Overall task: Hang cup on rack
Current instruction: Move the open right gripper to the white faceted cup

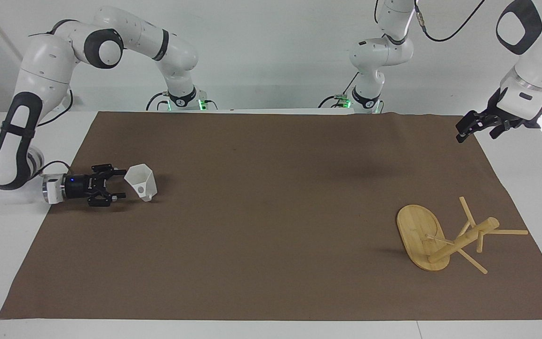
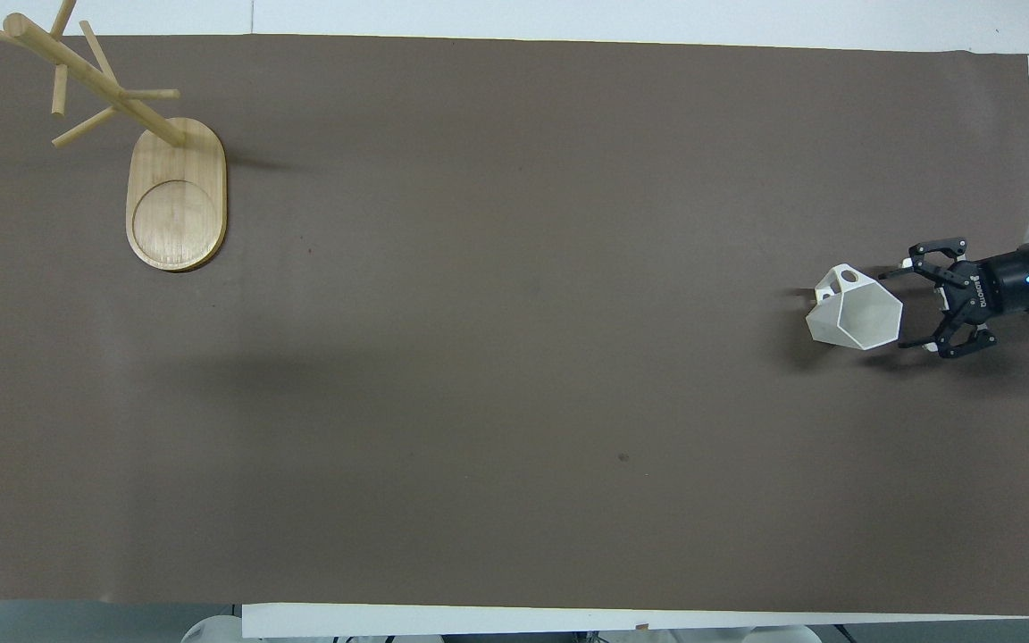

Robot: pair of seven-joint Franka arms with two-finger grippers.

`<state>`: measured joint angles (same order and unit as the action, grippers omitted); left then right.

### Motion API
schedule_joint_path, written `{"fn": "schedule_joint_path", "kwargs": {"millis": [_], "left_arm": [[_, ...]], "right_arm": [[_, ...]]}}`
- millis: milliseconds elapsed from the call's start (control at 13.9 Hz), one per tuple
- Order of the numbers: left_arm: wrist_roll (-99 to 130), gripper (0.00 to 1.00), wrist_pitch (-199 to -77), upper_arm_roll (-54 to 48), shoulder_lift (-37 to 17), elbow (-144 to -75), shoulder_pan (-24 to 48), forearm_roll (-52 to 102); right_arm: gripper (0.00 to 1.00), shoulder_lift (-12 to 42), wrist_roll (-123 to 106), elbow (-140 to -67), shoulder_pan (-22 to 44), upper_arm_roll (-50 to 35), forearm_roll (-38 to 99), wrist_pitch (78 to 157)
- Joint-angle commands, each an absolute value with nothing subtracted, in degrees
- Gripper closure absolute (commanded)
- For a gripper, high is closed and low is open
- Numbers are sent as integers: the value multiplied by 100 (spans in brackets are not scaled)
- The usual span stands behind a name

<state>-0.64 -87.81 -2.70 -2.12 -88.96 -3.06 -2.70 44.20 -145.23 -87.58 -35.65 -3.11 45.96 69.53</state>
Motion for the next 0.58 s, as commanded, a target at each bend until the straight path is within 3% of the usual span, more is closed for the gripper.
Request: {"fn": "schedule_joint_path", "kwargs": {"millis": [0,503], "left_arm": [[-79,0,-8763,-237,-53,-9070,-272,-290],[-79,0,-8763,-237,-53,-9070,-272,-290]], "right_arm": [[0,4263,-14914,-9297,-3586,-360,4764,7215],[0,4219,-15108,-9536,-3560,-474,4860,7382]]}}
